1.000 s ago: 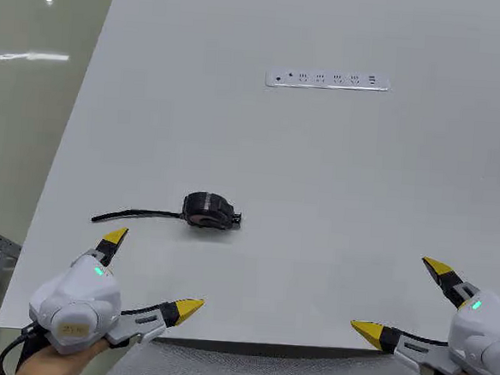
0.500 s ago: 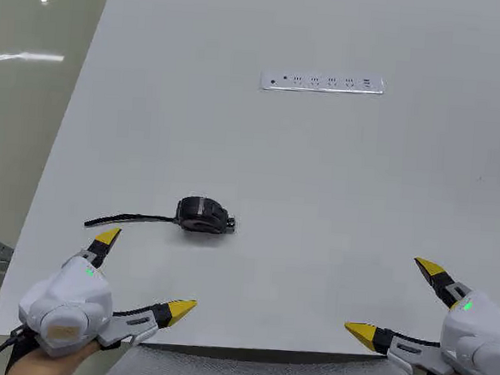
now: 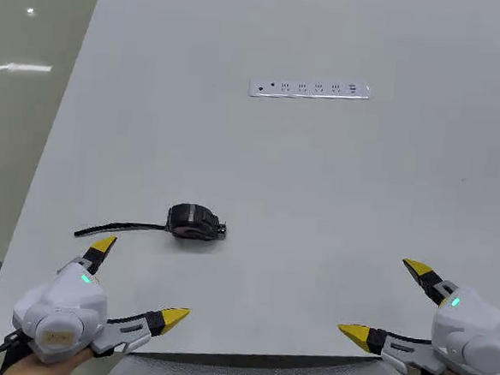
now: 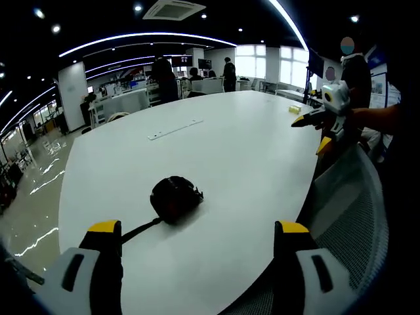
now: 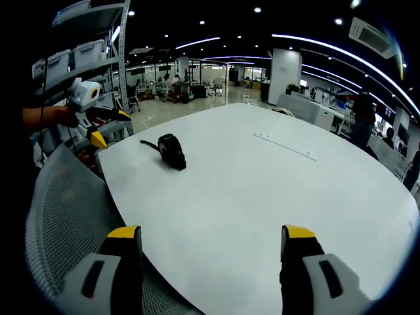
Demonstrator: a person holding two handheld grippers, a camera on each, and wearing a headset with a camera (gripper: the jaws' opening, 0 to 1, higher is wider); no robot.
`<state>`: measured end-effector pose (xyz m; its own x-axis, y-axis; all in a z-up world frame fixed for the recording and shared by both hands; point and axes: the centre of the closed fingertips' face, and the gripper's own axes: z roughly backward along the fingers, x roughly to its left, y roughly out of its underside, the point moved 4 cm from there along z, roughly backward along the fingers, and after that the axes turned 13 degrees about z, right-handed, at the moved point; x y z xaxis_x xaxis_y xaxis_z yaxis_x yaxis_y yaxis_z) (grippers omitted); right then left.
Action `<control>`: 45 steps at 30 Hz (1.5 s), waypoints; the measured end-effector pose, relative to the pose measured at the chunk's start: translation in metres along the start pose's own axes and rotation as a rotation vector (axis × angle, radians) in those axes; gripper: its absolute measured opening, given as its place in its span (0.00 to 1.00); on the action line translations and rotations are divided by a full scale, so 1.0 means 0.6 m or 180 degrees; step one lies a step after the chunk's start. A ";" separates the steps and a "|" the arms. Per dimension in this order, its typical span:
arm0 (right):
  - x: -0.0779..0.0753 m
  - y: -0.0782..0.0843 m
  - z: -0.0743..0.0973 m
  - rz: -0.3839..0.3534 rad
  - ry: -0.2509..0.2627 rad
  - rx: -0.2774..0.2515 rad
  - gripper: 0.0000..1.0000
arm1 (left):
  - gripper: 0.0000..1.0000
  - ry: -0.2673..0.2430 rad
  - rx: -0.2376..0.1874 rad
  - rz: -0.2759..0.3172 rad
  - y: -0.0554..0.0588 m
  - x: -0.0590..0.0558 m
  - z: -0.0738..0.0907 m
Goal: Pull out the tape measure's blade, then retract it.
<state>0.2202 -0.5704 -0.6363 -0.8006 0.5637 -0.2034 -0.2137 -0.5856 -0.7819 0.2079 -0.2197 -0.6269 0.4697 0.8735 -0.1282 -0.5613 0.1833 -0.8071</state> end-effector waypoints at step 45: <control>-0.042 -0.029 -0.069 0.0527 -0.0600 -0.0032 0.67 | 0.71 0.0401 0.0631 -0.0710 -0.025 0.044 -0.089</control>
<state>0.2671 -0.5503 -0.6423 -0.9147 0.3413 -0.2165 -0.0661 -0.6547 -0.7530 0.2650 -0.2235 -0.6490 0.6698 0.7414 -0.0412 -0.5509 0.4590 -0.6970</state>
